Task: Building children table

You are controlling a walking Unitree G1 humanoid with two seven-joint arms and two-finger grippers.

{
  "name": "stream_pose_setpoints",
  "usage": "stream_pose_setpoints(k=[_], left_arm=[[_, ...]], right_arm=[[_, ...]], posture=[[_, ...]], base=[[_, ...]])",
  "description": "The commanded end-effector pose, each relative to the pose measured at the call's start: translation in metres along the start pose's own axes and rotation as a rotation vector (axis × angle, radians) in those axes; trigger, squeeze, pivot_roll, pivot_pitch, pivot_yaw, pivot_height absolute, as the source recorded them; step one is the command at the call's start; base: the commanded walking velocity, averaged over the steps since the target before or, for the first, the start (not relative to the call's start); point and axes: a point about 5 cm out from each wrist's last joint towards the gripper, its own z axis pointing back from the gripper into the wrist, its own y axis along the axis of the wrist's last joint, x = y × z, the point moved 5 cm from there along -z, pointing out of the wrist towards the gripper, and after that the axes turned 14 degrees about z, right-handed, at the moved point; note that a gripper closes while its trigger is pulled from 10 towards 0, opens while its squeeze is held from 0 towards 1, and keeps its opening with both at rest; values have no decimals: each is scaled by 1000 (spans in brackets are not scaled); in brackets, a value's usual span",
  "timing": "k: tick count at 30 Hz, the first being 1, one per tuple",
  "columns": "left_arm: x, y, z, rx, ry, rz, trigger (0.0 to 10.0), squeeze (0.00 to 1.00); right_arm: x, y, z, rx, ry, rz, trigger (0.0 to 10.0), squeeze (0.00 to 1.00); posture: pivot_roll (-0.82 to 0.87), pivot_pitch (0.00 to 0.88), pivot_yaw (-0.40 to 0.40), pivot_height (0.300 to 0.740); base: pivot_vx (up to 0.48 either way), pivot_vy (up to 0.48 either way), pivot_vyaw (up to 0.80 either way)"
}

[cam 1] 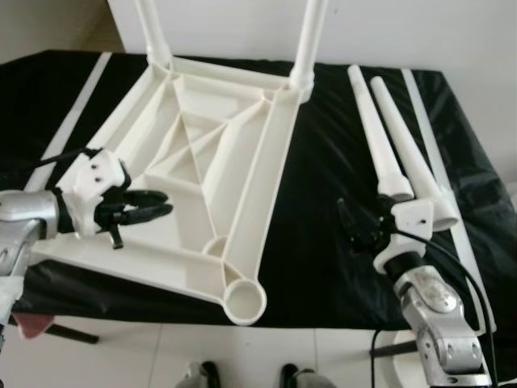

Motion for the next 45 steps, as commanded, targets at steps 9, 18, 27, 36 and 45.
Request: stream_pose_setpoints(k=[9,18,27,36,45], left_arm=[[-17,6,-2,-12,74,-71,10000,0],[-27,25,-4,102,96,-20,10000,1000],[-32,28,-3,124,117,-29,10000,1000],[-39,32,-12,196,171,7,10000,1000],[-47,40,-28,308,254,58,10000,1000]], right_arm=[[-2,-5,3,-25,0,-12,10000,0],[-3,-4,-1,-22,1,-14,10000,0],[-2,-4,-2,-19,-11,-15,10000,0],[1,-5,-3,-19,-30,-14,10000,0],[2,-4,-10,-10,-72,-30,10000,0]], posture=[[-46,220,19,740],[-47,200,17,740],[-50,195,21,740],[-51,198,26,740],[-60,200,30,740]], base=[[0,0,0],[0,0,0],[0,0,0],[0,0,0],[0,0,0]])
